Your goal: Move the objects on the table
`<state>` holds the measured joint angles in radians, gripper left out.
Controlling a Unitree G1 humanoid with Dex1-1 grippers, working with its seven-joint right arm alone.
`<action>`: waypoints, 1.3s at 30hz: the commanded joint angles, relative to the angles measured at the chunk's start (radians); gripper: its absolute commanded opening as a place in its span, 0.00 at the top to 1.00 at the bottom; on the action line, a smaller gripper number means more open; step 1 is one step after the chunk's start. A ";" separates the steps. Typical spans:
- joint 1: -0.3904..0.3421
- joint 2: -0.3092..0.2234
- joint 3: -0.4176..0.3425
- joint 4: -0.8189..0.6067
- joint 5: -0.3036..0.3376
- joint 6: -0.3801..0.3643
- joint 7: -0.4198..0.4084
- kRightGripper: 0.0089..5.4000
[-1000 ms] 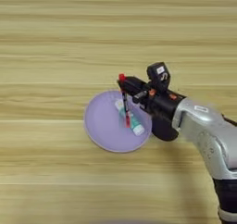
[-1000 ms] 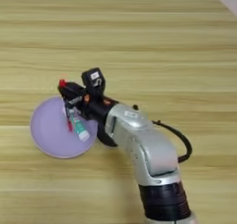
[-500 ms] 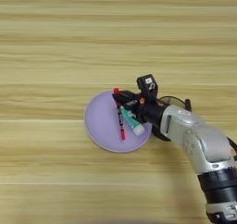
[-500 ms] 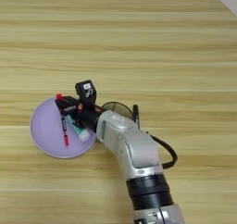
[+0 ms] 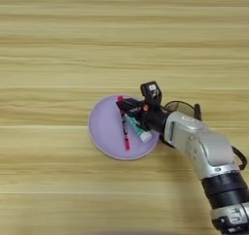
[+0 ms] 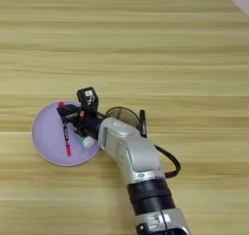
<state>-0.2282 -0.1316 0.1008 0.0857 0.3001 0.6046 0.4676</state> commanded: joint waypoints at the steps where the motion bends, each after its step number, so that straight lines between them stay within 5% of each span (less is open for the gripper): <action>1: -0.068 0.009 0.007 -0.010 -0.019 -0.068 0.003 0.86; 8: -0.064 0.012 0.015 0.020 -0.036 -0.095 0.017 0.86; 39: -0.043 0.007 0.011 0.018 -0.083 -0.149 0.034 0.20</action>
<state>-0.2266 -0.1216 0.1195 0.1632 0.2192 0.4972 0.5097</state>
